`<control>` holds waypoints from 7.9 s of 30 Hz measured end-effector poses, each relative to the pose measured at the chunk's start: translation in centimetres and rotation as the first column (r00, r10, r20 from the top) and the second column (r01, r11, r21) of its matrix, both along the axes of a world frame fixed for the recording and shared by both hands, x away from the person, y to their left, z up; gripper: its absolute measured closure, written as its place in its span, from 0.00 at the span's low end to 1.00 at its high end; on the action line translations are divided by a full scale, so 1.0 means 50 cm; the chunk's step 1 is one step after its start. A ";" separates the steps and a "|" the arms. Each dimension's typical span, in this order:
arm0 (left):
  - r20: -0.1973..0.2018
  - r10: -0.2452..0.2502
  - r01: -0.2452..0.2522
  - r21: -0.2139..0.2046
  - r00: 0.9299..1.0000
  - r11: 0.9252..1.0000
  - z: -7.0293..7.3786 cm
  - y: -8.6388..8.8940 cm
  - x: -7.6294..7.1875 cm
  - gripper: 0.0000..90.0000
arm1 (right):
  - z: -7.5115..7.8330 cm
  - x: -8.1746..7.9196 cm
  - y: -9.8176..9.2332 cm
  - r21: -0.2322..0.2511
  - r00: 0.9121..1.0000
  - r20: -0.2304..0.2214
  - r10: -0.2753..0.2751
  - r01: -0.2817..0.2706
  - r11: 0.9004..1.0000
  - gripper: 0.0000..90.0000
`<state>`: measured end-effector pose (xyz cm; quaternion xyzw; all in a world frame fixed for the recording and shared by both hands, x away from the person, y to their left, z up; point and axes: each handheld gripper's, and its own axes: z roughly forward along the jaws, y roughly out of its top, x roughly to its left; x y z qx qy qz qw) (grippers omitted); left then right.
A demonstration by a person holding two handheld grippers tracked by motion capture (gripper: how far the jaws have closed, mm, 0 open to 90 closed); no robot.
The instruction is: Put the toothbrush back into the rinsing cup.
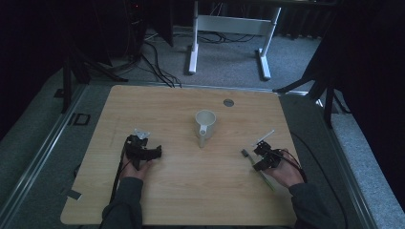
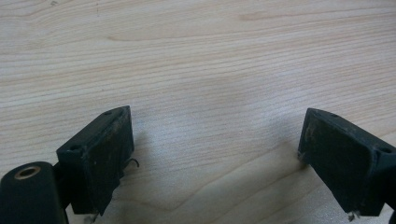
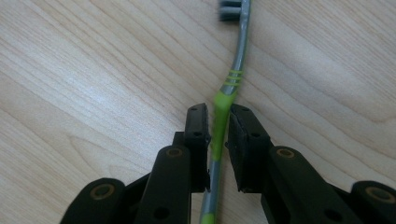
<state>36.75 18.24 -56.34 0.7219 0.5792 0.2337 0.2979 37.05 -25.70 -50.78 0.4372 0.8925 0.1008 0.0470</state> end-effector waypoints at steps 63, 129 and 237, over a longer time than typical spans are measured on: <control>0.000 0.000 0.000 0.000 1.000 1.000 0.000 0.000 0.000 0.12 | 0.019 0.001 0.005 0.018 0.999 0.046 -0.012 0.012 1.000 0.91; 0.000 0.001 -0.001 0.000 1.000 1.000 0.000 0.000 0.000 0.12 | 0.091 0.013 0.013 0.245 0.975 0.206 -0.082 0.030 0.969 0.91; 0.002 -0.002 0.002 -0.002 1.000 1.000 0.000 -0.002 0.001 0.12 | 0.158 0.055 0.067 0.493 0.913 0.362 -0.189 -0.015 0.870 0.91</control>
